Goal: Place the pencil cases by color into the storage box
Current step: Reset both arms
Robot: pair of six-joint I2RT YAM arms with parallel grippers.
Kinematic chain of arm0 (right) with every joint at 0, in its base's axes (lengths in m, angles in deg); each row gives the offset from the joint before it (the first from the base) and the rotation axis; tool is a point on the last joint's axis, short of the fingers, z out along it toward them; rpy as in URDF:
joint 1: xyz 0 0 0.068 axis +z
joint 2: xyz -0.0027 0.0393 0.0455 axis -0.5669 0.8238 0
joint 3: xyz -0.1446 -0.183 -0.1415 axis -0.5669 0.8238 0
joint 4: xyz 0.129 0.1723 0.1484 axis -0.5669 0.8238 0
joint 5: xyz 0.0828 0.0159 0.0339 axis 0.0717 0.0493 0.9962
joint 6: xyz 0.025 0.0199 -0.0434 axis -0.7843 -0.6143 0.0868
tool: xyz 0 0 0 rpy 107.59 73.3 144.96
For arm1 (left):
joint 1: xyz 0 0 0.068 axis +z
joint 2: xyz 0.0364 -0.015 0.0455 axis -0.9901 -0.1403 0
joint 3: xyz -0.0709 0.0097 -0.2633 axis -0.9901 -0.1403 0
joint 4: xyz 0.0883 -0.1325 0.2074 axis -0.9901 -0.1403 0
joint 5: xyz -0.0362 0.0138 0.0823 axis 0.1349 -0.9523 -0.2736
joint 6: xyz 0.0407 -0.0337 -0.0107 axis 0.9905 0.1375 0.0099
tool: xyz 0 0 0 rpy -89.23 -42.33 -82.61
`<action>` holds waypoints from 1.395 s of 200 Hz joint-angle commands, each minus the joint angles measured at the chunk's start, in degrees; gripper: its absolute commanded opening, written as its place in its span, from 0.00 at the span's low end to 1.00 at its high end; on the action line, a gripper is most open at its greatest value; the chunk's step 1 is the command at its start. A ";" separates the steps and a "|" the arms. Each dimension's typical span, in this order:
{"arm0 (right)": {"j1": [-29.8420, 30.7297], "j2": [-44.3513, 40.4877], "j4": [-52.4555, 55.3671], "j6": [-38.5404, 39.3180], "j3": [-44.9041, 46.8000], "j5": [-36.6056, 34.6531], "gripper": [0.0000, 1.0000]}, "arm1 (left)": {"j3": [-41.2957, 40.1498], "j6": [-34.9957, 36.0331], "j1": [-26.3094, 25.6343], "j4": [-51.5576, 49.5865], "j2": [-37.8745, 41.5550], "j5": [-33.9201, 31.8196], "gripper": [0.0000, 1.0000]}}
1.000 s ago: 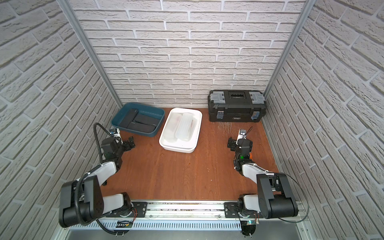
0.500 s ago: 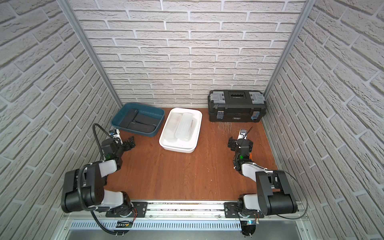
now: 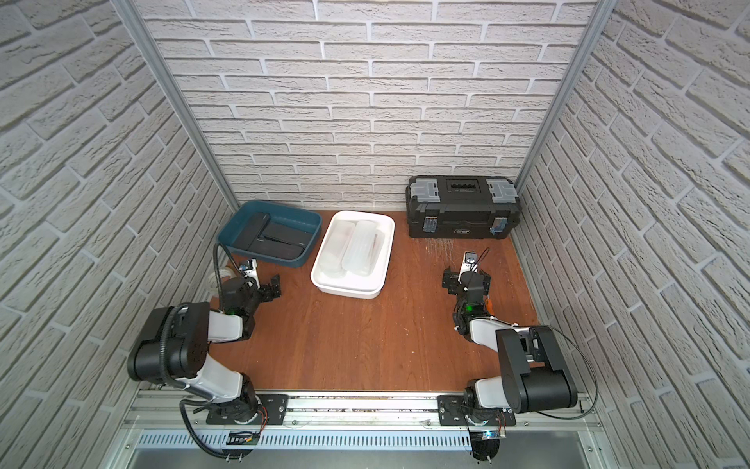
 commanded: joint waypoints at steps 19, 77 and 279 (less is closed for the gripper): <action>0.65 2.87 -1.90 2.32 -1.56 3.51 0.99 | 2.15 2.25 -0.79 3.58 -0.14 -0.97 0.98; 0.77 5.12 2.80 2.96 -5.20 4.27 0.99 | 3.84 2.30 -1.58 0.40 -0.14 -3.63 0.98; 0.17 5.03 3.24 2.70 -5.37 5.59 0.99 | 3.87 2.44 -1.84 0.24 -0.05 -3.84 0.98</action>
